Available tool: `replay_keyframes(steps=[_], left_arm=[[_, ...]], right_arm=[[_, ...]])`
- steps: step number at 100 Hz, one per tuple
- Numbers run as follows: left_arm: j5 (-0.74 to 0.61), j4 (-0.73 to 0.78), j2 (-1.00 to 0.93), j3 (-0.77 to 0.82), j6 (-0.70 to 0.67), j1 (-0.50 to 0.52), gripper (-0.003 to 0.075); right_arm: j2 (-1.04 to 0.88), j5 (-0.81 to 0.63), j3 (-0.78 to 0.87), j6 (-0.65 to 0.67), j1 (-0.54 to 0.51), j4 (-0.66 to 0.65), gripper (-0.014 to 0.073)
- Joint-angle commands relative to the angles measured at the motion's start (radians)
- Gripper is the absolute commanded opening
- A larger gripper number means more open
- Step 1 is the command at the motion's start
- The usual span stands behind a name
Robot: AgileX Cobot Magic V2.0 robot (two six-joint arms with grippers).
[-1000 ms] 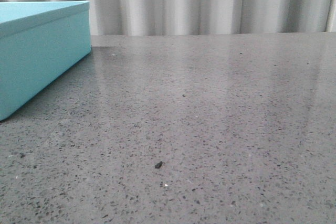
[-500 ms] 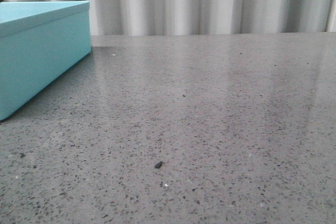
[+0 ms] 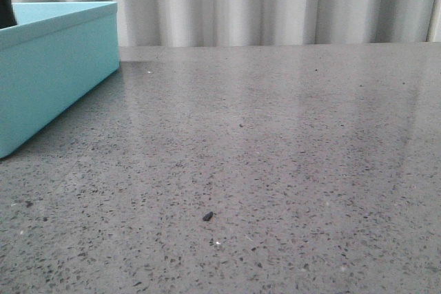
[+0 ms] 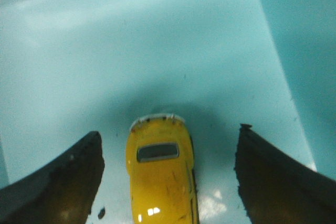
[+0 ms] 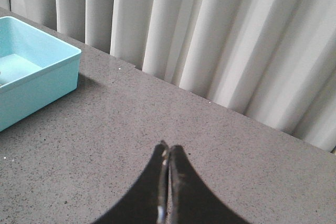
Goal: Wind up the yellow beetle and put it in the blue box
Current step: 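Lower the beetle into the blue box and open the left gripper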
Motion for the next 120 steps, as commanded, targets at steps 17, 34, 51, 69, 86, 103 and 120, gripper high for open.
replay_keyframes(steps=[17, 34, 51, 69, 86, 103, 120], left_arm=[[-0.230, -0.194, -0.243, -0.048, -0.020, -0.001, 0.0312], [-0.292, -0.213, -0.416, -0.011, -0.020, -0.029, 0.0312], [-0.406, -0.204, -0.670, 0.222, -0.020, -0.086, 0.0312], [-0.531, -0.090, -0.907, 0.513, -0.011, -0.131, 0.0312], [-0.542, -0.119, -1.045, 0.673, -0.011, -0.131, 0.0312], [-0.558, -0.180, -1.238, 0.788, -0.011, -0.131, 0.0185], [-0.598, -0.165, -1.406, 0.929, -0.011, -0.131, 0.0095]], right_arm=[[-0.074, -0.092, -0.007, -0.007, 0.003, -0.005, -0.0052], [-0.226, -0.258, 0.178, -0.007, 0.003, -0.020, -0.0052], [-0.413, -0.381, 0.368, -0.007, 0.003, -0.041, -0.0052], [-0.499, -0.407, 0.460, -0.007, 0.003, -0.058, -0.0052], [-0.499, -0.472, 0.473, -0.007, 0.003, -0.060, -0.0052], [-0.503, -0.574, 0.474, -0.007, 0.003, -0.033, -0.0056], [-0.518, -0.556, 0.510, -0.005, 0.003, -0.017, -0.0080]])
